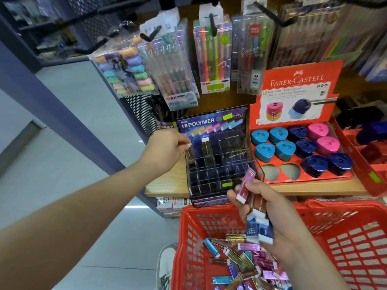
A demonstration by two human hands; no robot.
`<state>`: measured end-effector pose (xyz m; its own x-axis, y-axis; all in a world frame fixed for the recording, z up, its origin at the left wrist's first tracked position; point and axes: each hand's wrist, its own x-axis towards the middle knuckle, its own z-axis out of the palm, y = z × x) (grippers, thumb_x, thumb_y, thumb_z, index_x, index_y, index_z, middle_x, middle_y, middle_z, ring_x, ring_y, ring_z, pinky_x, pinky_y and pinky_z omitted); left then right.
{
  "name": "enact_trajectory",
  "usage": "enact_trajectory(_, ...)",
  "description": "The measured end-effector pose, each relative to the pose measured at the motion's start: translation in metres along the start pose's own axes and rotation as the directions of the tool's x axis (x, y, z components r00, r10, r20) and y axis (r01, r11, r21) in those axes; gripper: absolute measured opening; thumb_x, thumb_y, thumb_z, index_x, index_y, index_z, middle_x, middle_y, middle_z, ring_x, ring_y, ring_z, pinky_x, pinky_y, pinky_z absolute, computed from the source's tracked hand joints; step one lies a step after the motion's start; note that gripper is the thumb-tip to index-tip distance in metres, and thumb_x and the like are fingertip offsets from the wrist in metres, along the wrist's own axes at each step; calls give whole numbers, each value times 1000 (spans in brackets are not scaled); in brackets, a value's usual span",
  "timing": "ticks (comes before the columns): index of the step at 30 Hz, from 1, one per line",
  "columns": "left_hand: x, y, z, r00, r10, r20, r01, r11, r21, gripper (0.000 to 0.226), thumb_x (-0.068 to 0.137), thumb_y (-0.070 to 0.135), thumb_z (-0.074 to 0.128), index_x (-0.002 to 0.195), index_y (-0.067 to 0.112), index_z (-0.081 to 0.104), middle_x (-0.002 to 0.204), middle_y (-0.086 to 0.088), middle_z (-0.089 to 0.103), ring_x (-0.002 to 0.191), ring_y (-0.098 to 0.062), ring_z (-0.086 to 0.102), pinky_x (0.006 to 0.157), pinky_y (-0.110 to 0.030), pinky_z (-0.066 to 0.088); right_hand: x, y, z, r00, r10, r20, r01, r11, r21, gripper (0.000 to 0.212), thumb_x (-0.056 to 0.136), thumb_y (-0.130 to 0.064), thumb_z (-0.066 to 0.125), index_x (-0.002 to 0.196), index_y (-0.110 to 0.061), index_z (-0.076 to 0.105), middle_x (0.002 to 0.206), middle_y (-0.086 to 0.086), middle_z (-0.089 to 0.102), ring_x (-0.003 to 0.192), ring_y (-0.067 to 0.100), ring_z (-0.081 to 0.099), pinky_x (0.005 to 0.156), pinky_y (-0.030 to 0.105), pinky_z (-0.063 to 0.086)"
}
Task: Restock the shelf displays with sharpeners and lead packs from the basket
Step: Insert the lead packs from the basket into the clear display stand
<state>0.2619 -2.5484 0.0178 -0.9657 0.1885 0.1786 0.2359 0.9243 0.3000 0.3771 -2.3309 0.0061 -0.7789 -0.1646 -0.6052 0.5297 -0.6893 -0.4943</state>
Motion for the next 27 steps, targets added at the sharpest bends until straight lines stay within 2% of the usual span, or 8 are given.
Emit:
enact_trajectory(7,3,3,4,998,54,15,-56,983,177,16,90,25,63,102,18,70,96,0,64,91,-21,60,79,-34,48,-2,1,1,995,-92,44,99,974,-202,14,68,-14,74,81,-11,76,76,17,67,59,20,57,37,20,43)
enact_trajectory(10,2,29,-12,997,-78,21,80,991,-109,12,90,28,64,88,19,73,77,9,64,70,-3,59,70,-24,50,-2,1,-2,989,-145,35,149,955,-255,22,66,-18,76,88,-13,76,77,17,66,60,19,56,41,21,44)
enact_trajectory(12,-4,56,-27,936,-156,315,301,818,-490,14,88,28,67,85,15,71,69,2,68,61,-6,61,62,-22,53,-4,0,-2,986,-162,39,166,954,-250,18,65,-17,76,82,-11,74,77,14,68,63,17,59,41,21,44)
enact_trajectory(14,-13,76,-36,805,-36,592,438,709,-553,25,81,30,70,96,10,65,77,-8,72,67,-17,66,66,-28,57,-6,-3,0,984,-174,46,180,959,-217,20,65,-16,76,82,-10,66,73,10,67,61,11,63,40,20,43)
enact_trajectory(16,-25,87,-36,736,67,674,454,689,-564,32,75,24,73,98,7,59,81,-14,71,74,-22,68,72,-33,57,-6,-5,0,981,-189,41,193,960,-201,23,65,-17,76,84,-10,66,71,8,66,60,9,63,40,19,44)
enact_trajectory(21,-32,84,-29,782,41,621,491,573,-656,16,78,3,73,92,5,65,76,-14,71,71,-18,69,70,-29,59,-6,-4,1,985,-166,53,173,972,-161,25,72,-18,75,94,-10,67,72,7,65,53,9,58,40,19,44)
enact_trajectory(24,-28,76,-30,858,-23,513,434,566,-701,15,81,1,69,94,9,72,75,-11,70,69,-15,66,66,-21,57,-3,-3,3,993,-111,31,114,984,-139,28,84,-26,69,105,-8,66,87,11,73,53,10,53,39,19,43)
enact_trajectory(27,-19,62,-34,922,-156,355,374,604,-704,18,80,1,71,95,13,71,77,-10,72,71,-17,67,70,-26,57,-1,-5,0,1000,-15,-11,15,999,42,16,93,-18,59,105,-8,62,86,14,71,55,15,53,39,22,43)
